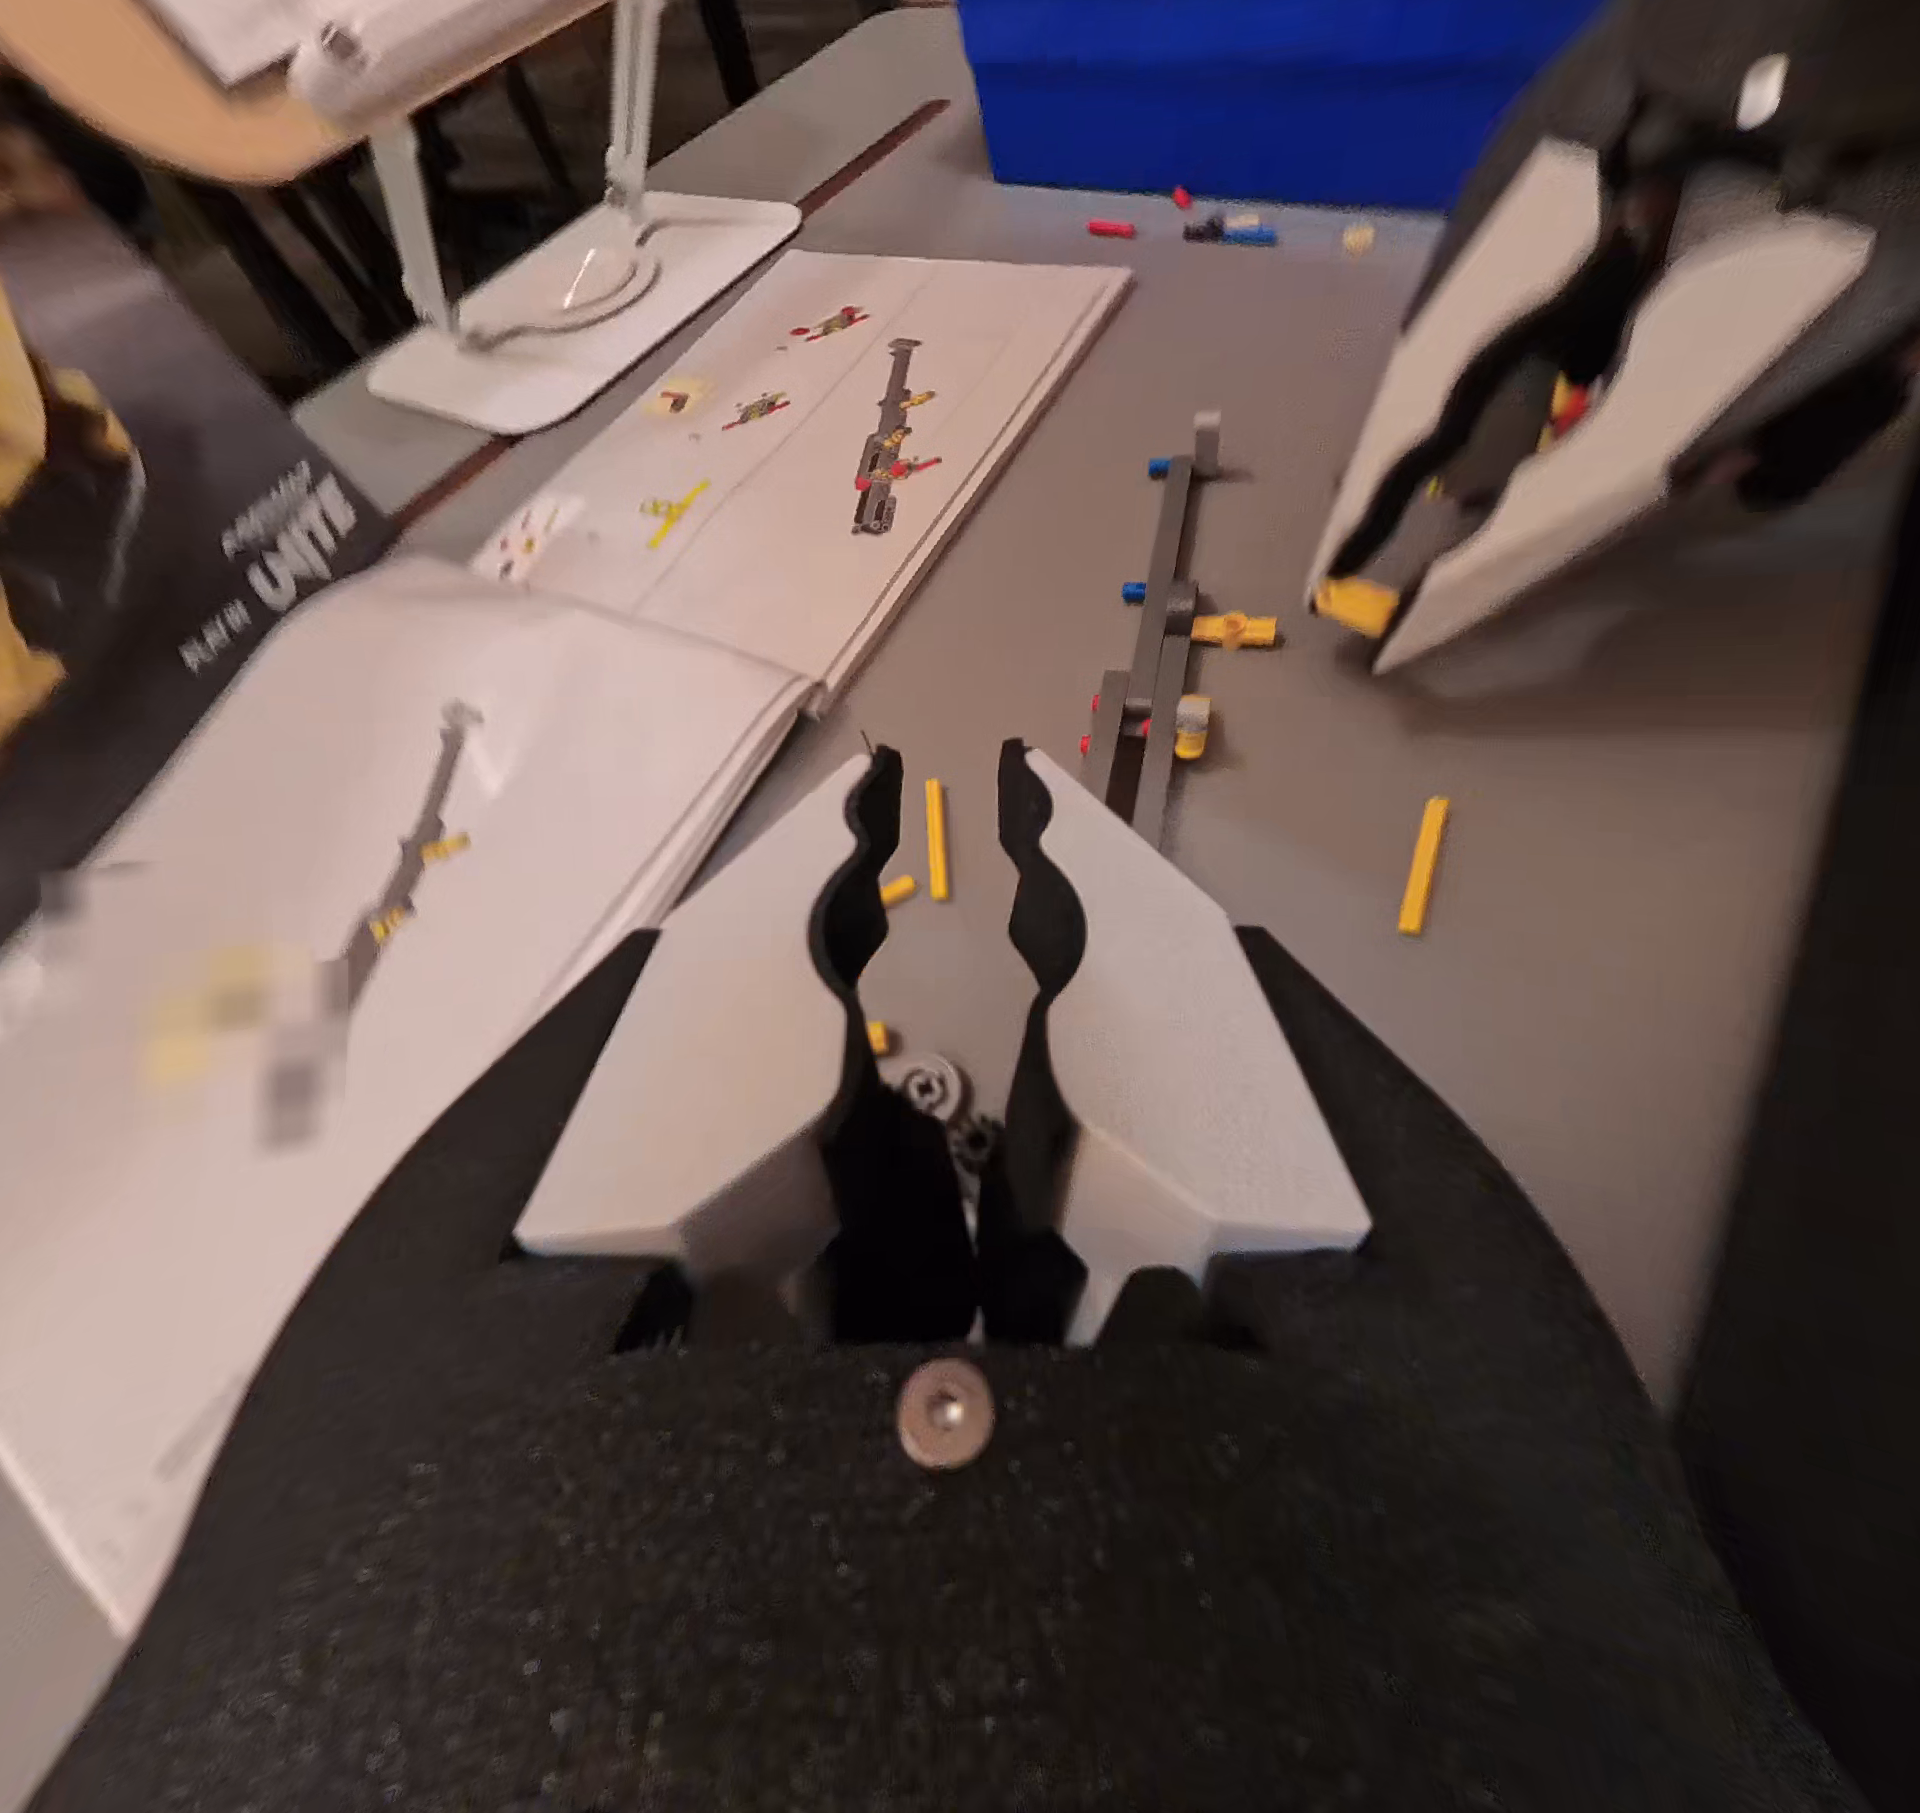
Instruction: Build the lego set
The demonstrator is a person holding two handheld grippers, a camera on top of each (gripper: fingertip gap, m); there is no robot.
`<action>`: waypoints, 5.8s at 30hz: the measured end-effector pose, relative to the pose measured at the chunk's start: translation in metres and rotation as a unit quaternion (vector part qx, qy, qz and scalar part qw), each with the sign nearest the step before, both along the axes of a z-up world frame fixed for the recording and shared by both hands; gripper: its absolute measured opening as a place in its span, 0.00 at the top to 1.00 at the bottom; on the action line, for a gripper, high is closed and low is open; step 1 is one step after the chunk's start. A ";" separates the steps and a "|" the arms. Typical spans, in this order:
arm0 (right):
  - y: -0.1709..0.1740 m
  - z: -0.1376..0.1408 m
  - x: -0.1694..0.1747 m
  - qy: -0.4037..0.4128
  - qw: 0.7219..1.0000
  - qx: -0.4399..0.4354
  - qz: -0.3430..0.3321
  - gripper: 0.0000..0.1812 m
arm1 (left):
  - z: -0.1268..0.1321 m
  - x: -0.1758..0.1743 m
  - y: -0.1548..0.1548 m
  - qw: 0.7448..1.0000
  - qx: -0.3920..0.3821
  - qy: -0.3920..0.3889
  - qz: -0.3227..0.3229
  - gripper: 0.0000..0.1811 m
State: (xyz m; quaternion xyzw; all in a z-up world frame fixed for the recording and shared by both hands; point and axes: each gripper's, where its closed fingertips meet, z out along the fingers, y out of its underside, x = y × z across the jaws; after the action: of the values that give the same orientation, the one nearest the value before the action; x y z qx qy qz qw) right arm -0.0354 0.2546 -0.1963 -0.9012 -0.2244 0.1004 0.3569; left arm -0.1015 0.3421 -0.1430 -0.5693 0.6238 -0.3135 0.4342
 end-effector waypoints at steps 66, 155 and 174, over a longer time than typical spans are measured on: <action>0.043 -0.017 0.293 -0.127 0.827 -0.023 -0.547 0.98 | 0.039 -0.027 -0.062 0.972 -0.143 -0.145 -0.115 0.92; -0.089 -0.009 0.094 -0.066 0.958 -0.014 -0.278 0.99 | -0.002 -0.018 -0.050 0.996 -0.024 -0.055 -0.073 0.93; -0.089 -0.012 0.094 -0.067 0.970 -0.038 -0.232 0.92 | -0.002 -0.020 -0.050 0.996 -0.017 -0.055 -0.073 0.93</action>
State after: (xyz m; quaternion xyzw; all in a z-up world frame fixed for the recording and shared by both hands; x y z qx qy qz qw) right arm 0.0586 0.1659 -0.2087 -0.9462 -0.0290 -0.0371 0.3201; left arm -0.1211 0.2920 -0.1451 -0.5116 0.6336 -0.3857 0.4337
